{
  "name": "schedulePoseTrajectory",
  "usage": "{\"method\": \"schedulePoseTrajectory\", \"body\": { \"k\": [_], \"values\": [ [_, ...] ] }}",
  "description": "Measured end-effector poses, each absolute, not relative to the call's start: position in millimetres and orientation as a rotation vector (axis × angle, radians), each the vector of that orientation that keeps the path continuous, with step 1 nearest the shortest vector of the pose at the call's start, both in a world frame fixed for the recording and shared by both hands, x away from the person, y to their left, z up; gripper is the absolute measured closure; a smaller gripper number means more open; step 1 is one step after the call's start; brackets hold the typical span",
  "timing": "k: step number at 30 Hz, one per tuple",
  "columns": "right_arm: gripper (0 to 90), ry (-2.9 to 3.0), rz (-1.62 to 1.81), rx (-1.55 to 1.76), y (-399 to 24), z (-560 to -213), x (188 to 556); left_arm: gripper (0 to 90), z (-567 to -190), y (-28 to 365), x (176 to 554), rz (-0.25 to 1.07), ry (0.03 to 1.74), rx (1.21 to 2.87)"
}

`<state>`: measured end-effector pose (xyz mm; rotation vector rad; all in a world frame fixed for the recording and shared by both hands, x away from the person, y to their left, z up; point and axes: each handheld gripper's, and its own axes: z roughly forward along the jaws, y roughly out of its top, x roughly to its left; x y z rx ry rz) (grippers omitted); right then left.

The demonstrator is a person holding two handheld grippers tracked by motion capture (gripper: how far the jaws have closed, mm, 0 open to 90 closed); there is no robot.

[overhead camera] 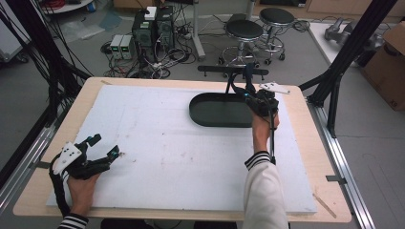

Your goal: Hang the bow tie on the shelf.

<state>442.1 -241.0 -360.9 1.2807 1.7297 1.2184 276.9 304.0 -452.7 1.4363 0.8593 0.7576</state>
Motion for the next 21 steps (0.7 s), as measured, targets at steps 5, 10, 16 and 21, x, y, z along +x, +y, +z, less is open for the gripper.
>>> {"method": "schedulePoseTrajectory", "body": {
  "k": [5, 10, 16, 21],
  "values": [
    [55.3, 1.756, 1.212, 1.284, -242, -359, 439, 15.1, -453, 304, 277, 0.758, 0.859, 1.434],
    [35.8, 1.794, 1.206, 1.285, -242, -354, 433, 15.1, -453, 304, 277, 0.755, 0.861, 1.434],
    [18.8, 1.842, 1.291, 1.224, -239, -344, 409, 15.1, -453, 304, 277, 0.753, 0.865, 1.428],
    [12.0, 1.880, 1.360, 1.131, -244, -339, 376, 15.1, -453, 305, 278, 0.751, 0.873, 1.422]
  ]
}}
